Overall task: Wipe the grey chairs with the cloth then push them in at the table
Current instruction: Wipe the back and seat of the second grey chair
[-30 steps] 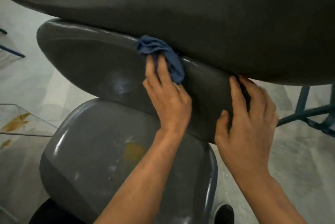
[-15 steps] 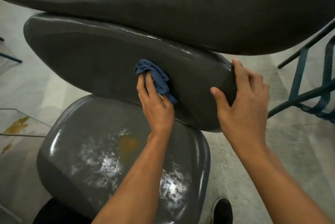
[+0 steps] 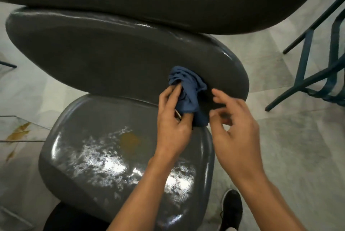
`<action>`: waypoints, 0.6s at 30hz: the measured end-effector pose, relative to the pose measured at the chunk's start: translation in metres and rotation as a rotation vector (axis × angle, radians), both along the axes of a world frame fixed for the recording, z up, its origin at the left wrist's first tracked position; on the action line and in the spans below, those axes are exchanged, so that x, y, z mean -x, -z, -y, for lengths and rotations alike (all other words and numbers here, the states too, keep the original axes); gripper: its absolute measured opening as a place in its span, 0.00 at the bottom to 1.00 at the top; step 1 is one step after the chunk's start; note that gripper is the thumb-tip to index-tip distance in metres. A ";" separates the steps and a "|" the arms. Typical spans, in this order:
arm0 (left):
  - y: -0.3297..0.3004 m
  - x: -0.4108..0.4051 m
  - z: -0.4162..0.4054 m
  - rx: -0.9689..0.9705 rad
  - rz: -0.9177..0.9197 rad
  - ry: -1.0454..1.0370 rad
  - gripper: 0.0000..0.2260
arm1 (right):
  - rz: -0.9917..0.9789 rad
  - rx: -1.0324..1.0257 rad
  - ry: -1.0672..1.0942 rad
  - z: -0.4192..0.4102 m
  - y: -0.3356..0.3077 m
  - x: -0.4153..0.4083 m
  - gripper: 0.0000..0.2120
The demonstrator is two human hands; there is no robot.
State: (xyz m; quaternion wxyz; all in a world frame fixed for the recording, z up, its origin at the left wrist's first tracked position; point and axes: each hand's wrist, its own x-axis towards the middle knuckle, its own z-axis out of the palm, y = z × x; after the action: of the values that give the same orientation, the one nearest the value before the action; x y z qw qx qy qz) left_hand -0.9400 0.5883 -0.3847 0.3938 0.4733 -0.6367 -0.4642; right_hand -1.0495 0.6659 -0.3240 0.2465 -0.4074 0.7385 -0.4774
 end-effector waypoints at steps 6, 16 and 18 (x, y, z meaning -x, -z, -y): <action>-0.051 -0.030 -0.005 -0.214 -0.194 0.229 0.23 | 0.505 -0.161 -0.244 0.012 -0.014 0.001 0.25; -0.077 -0.055 0.034 0.005 0.000 0.120 0.20 | 0.019 0.045 0.097 0.026 -0.032 -0.001 0.03; -0.076 -0.055 0.060 0.180 0.110 0.030 0.18 | -0.086 0.164 0.217 0.032 -0.039 0.000 0.05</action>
State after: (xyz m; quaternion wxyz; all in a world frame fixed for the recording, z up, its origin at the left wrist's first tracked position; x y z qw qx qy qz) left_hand -0.8853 0.5287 -0.3089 0.3920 0.4512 -0.7036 -0.3844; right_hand -1.0499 0.6335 -0.2851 0.1277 -0.3640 0.7466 -0.5421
